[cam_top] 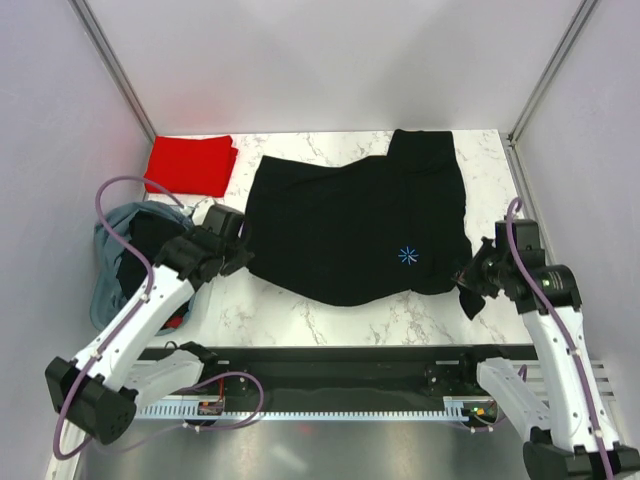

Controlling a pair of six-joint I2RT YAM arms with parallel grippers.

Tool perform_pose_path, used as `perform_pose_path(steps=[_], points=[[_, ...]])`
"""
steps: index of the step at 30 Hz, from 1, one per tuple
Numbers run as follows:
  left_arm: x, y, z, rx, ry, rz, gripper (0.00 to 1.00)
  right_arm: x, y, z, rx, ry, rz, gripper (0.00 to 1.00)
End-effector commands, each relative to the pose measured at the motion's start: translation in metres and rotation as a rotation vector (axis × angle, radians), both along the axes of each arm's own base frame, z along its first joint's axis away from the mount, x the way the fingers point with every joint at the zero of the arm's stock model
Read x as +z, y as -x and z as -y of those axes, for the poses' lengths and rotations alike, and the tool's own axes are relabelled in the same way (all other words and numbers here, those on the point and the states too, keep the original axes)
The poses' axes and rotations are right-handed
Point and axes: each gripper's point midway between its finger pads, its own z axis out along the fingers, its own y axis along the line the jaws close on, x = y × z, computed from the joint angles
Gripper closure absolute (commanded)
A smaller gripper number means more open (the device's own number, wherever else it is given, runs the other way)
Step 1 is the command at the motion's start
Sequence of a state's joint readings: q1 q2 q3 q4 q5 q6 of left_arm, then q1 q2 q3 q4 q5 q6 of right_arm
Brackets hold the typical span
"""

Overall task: Fold and stack the t-shirts
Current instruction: Fold the tshirt

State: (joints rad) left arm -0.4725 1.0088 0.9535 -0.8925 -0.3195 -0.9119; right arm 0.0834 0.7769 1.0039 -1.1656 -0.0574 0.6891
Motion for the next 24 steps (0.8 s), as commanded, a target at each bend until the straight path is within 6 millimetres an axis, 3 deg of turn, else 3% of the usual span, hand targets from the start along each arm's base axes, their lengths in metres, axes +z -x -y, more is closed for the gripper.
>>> perform_pose_path(steps=[1,6,8,10,11,13,14,16,17,18,20,21,23,24], points=[[0.013,-0.025,-0.004,-0.017,-0.067,0.022,0.98,0.020,-0.036,0.007,0.004,0.059,0.095,1.00],[0.023,-0.066,-0.008,-0.020,-0.051,0.035,0.98,0.017,-0.079,0.013,-0.003,0.121,0.072,1.00],[0.020,-0.084,-0.009,-0.029,-0.060,0.013,0.98,0.010,-0.096,0.014,0.007,0.143,0.048,1.00],[0.015,-0.097,-0.014,-0.019,-0.057,-0.008,0.98,0.016,-0.115,0.016,0.008,0.162,0.071,1.00],[0.011,-0.109,-0.012,-0.027,-0.055,-0.018,0.98,0.006,-0.124,0.015,0.013,0.167,0.040,1.00],[0.006,-0.120,-0.014,-0.024,-0.052,-0.030,0.98,0.011,-0.144,0.017,0.006,0.185,0.063,1.00],[0.007,-0.128,-0.012,-0.030,-0.050,-0.025,0.98,-0.001,-0.154,0.017,0.013,0.196,0.028,1.00],[-0.010,-0.141,-0.014,-0.024,-0.059,-0.071,0.98,-0.001,-0.174,0.019,0.014,0.216,0.036,1.00],[-0.009,-0.150,-0.016,-0.015,-0.054,-0.070,0.98,-0.018,-0.184,0.018,0.027,0.225,-0.011,1.00],[-0.023,-0.155,-0.017,-0.012,-0.054,-0.109,0.98,-0.015,-0.196,0.018,0.025,0.228,-0.002,1.00],[-0.026,-0.168,-0.021,0.000,-0.031,-0.115,0.98,-0.028,-0.220,0.020,0.026,0.252,-0.031,1.00],[-0.041,-0.174,-0.022,0.001,-0.032,-0.153,0.98,-0.031,-0.229,0.021,0.024,0.262,-0.029,1.00],[-0.041,-0.191,-0.023,-0.012,-0.015,-0.152,0.97,-0.039,-0.257,0.026,0.011,0.305,-0.036,1.00],[-0.053,-0.194,-0.023,-0.014,-0.013,-0.189,0.94,-0.040,-0.268,0.027,0.025,0.321,-0.032,0.99]])
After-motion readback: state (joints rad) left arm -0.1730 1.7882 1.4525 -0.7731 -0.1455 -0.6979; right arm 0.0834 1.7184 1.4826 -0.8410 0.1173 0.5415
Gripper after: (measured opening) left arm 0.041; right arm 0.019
